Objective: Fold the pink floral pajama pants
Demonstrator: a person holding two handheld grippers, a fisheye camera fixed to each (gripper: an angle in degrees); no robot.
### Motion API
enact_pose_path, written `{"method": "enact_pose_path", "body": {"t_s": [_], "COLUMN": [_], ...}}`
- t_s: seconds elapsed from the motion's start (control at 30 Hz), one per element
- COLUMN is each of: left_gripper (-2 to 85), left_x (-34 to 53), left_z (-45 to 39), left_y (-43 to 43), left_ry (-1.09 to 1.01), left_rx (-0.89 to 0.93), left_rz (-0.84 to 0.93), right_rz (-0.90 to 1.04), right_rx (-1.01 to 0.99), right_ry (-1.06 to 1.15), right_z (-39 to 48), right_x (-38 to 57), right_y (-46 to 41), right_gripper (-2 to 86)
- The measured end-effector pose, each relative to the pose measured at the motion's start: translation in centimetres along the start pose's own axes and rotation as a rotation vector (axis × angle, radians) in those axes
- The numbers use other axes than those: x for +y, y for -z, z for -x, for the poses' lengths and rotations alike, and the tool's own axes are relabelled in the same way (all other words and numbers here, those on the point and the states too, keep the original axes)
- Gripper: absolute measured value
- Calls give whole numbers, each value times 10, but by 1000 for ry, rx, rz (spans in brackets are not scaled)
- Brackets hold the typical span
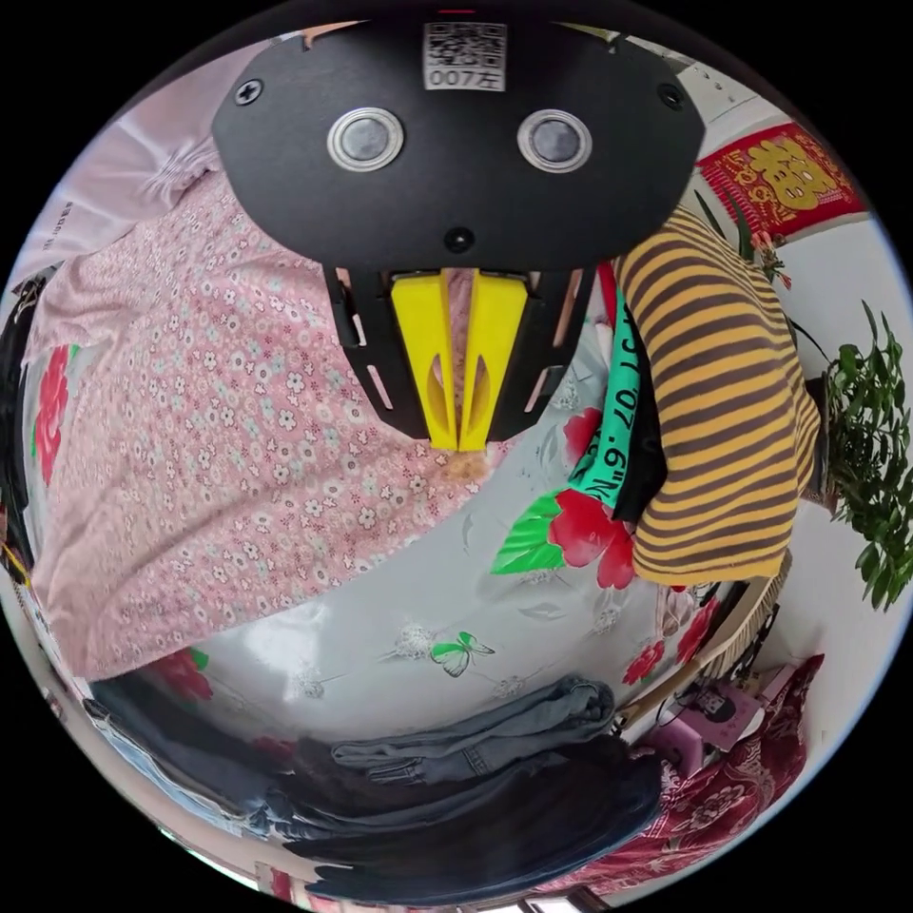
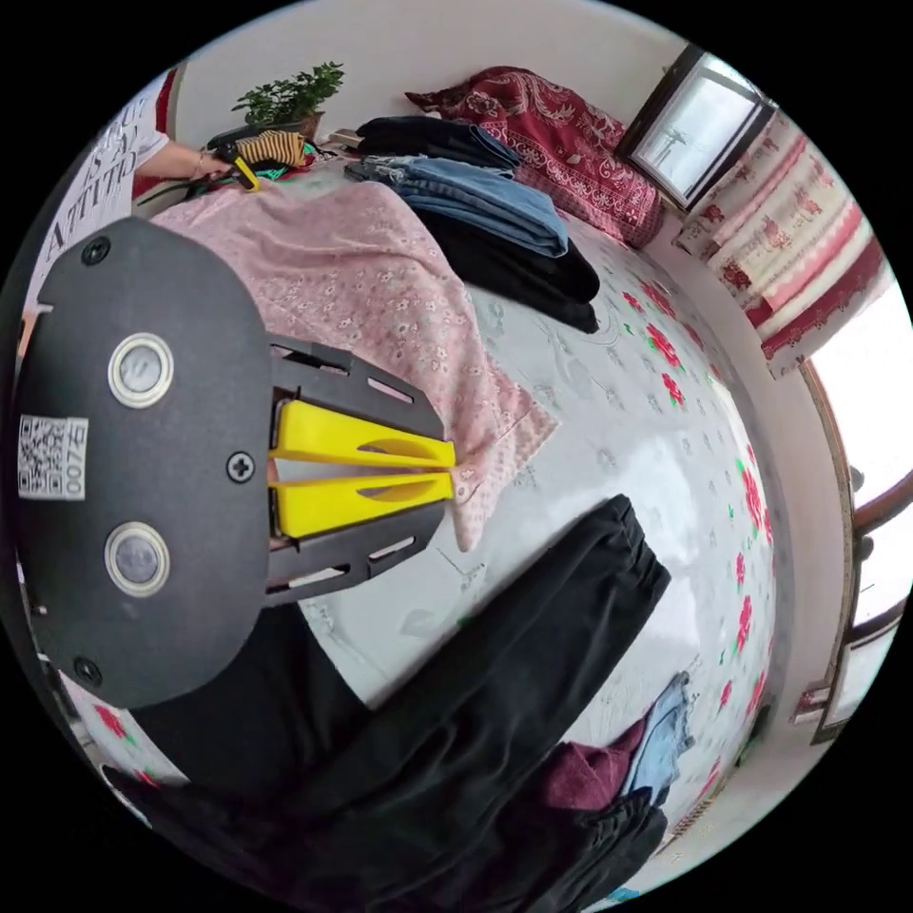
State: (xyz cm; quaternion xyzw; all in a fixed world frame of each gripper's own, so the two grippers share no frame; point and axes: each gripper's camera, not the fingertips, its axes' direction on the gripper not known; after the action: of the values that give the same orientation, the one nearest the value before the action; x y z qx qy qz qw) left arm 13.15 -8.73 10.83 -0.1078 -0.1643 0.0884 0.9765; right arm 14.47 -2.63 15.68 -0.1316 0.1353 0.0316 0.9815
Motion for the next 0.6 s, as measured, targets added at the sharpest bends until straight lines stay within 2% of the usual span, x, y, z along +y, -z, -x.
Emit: {"method": "enact_pose_path", "body": {"t_s": [0.1, 0.17, 0.3, 0.37, 0.5, 0.6], "left_gripper": [-9, -9, -6, 2, 64, 93], "left_x": [-10, -17, -14, -9, -19, -40], "left_z": [-5, -4, 12, 27, 32, 23], "left_y": [-1, -1, 11, 34, 40, 20], "left_ry": [-6, -14, -38, -30, -126, -237], "left_rx": [-41, -55, 8, 32, 69, 59], "left_rz": [-12, 3, -14, -102, -131, -53], "right_rz": [184, 240, 89, 30, 71, 68], "right_rx": [10, 58, 150, 215, 193, 253], "right_ry": [-19, -46, -25, 66, 324, 364], "right_z": [-33, -46, -48, -32, 25, 50], "right_x": [26, 34, 33, 25, -16, -53], "right_y": [-18, -20, 29, 37, 5, -24], "right_gripper": [15, 27, 48, 53, 68, 74]}}
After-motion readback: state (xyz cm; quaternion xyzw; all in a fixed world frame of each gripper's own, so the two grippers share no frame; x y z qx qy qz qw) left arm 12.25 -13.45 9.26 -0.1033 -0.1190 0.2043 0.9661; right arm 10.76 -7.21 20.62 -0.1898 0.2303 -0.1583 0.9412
